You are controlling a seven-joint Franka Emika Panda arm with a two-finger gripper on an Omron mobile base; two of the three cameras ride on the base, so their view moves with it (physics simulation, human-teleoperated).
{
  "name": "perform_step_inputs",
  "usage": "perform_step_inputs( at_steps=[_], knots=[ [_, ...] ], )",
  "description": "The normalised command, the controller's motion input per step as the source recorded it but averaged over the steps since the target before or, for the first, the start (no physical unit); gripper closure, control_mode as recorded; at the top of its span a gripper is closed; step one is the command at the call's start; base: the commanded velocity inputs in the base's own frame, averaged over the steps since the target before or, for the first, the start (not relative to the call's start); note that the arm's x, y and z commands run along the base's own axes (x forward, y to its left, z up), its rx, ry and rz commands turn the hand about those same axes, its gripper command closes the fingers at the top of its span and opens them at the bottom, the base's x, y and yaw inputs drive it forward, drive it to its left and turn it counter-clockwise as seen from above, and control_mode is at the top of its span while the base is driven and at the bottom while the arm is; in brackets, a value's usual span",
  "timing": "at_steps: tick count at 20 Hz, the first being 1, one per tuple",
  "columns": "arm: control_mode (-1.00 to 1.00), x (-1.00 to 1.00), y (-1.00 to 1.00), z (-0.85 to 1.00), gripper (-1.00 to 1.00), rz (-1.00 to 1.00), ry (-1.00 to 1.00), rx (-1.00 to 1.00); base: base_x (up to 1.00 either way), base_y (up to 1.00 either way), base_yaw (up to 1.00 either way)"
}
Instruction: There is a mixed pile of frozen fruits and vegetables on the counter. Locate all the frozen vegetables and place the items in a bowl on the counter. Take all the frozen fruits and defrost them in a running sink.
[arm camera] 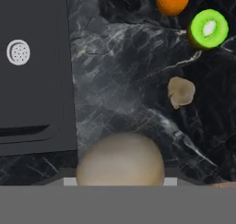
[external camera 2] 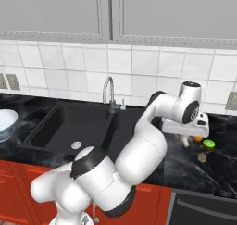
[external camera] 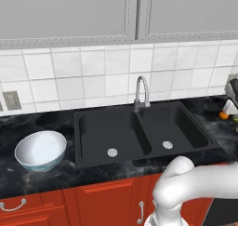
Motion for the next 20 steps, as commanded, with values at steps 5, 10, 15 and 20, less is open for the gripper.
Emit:
perform_step_inputs(
  at_steps=[5,10,15,20],
  knots=[
    [-1.0,-0.12,0.4,0.53,1.0,-0.1,0.0,0.04,0.0,0.0,0.0],
    [-1.0,-0.35,0.4,0.66,1.0,-0.07,0.0,0.01,0.0,0.0,0.0],
    [-1.0,-0.61,0.45,0.6,1.0,-0.04,0.0,0.02,0.0,0.0,0.0],
    [-1.0,-0.44,0.52,0.22,1.0,-0.05,-0.09,0.07,0.0,0.0,0.0]
  ],
)
